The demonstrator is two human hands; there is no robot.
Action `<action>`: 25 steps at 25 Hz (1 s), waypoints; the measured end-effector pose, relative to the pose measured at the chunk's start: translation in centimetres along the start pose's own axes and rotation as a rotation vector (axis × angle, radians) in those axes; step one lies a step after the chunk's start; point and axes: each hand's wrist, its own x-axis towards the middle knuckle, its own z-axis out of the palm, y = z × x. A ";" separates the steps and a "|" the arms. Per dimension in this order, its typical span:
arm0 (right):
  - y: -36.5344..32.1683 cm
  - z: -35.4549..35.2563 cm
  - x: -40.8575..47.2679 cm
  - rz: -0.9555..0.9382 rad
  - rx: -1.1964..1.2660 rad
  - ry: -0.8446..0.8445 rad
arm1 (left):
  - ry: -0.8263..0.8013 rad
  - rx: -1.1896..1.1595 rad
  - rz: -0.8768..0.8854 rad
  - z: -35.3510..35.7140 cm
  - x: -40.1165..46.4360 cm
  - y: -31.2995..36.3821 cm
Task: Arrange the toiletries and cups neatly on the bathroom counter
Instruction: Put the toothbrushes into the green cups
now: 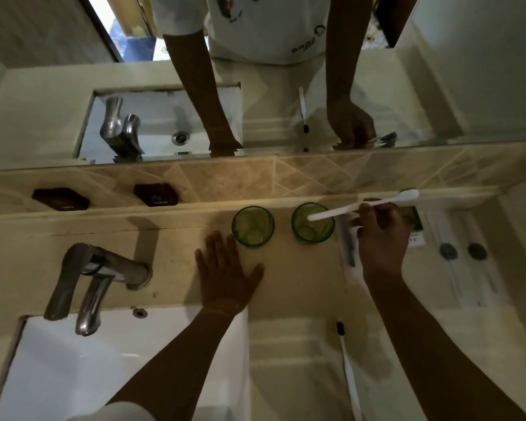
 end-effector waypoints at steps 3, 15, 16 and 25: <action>-0.3 -0.1 0.4 0.035 0.098 -0.047 | -0.013 0.017 -0.003 -0.1 0.1 0.0; 0.5 1.9 0.9 -0.036 -0.008 -0.153 | -0.023 0.023 -0.015 -0.3 0.1 0.1; 0.6 1.9 1.0 -0.032 -0.026 -0.154 | -0.022 0.021 -0.013 -0.3 0.0 0.2; 2.0 2.6 1.7 -0.018 -0.113 -0.230 | -0.019 0.026 -0.003 -0.3 0.0 0.1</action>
